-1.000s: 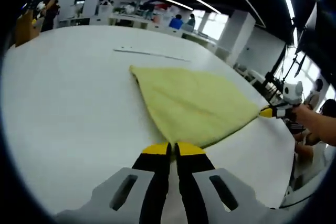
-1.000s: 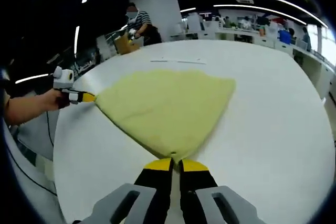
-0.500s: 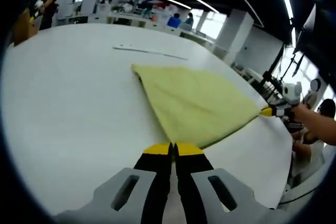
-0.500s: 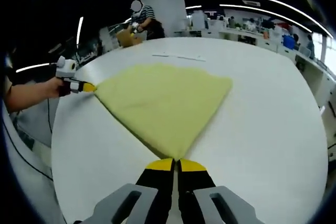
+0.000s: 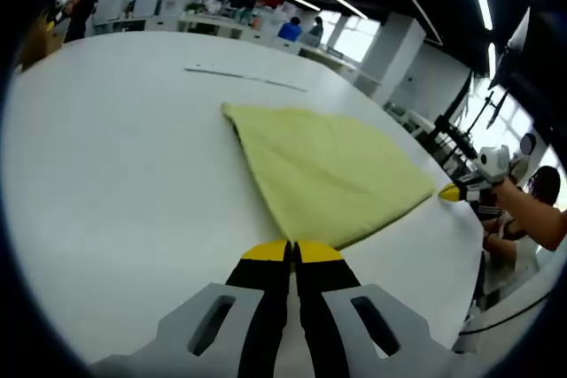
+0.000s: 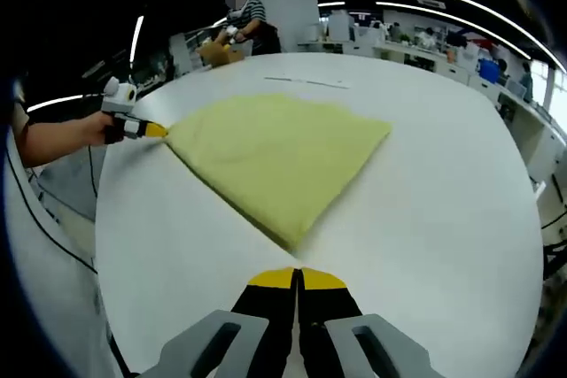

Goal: Fold the garment on the visible template until the final outline fits inside the template.

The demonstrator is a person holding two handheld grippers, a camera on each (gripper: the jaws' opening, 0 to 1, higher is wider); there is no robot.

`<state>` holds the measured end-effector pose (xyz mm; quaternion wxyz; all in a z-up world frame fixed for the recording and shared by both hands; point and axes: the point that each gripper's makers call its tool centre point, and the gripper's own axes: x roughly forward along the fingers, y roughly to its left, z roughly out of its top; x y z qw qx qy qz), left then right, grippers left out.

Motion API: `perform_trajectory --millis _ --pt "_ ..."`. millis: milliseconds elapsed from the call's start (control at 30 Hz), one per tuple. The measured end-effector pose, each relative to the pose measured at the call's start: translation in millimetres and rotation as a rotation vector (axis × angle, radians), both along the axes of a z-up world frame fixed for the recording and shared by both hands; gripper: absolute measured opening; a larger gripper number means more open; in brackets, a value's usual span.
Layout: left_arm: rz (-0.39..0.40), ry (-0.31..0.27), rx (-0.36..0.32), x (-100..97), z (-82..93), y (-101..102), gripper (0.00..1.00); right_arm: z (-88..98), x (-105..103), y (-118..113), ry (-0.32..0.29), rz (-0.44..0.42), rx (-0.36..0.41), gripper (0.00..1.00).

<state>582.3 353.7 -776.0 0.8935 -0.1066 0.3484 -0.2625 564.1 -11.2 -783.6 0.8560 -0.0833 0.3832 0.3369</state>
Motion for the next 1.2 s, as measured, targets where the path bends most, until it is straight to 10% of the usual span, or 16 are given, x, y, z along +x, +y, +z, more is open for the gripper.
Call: perform_trajectory --millis 533,1200 --pt "0.037 -0.006 -0.022 8.0 4.3 6 0.0 12.9 5 10 -0.033 -0.029 0.072 0.0" --pt "-0.052 -0.162 0.005 -17.7 79.2 2 0.29 61.7 1 21 -0.09 -0.055 0.133 0.21"
